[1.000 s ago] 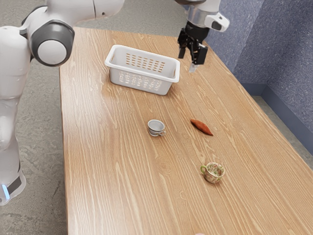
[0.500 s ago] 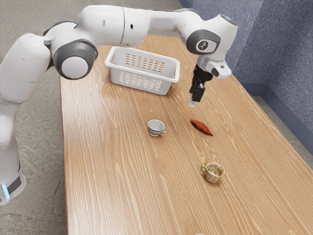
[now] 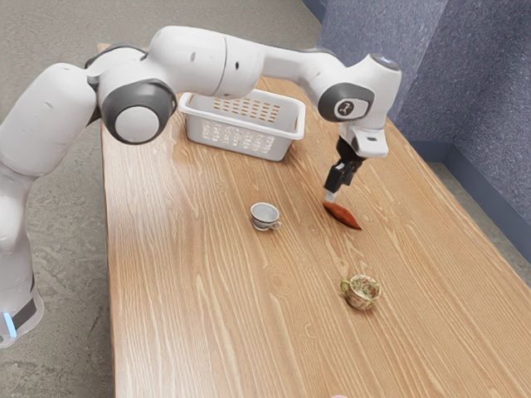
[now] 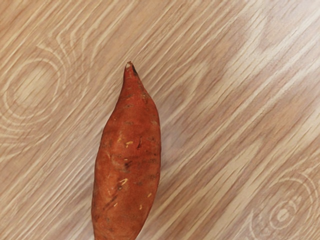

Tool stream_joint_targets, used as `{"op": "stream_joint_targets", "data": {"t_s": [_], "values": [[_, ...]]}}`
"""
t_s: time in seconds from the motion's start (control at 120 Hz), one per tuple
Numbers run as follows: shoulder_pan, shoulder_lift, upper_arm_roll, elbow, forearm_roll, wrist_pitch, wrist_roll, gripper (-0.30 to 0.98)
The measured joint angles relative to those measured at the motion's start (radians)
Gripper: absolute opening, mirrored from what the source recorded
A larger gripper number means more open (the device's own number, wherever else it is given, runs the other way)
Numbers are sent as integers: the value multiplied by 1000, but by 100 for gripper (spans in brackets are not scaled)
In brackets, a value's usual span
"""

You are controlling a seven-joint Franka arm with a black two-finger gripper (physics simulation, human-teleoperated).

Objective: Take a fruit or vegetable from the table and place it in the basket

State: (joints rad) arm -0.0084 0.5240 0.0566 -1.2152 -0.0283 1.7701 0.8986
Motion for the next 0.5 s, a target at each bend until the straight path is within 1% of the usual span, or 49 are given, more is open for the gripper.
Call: {"op": "stream_joint_targets", "data": {"t_s": [0.283, 0.5], "values": [[3, 58, 0, 1, -34, 73, 88, 68], [1, 94, 0, 3, -44, 109, 132, 69]]}}
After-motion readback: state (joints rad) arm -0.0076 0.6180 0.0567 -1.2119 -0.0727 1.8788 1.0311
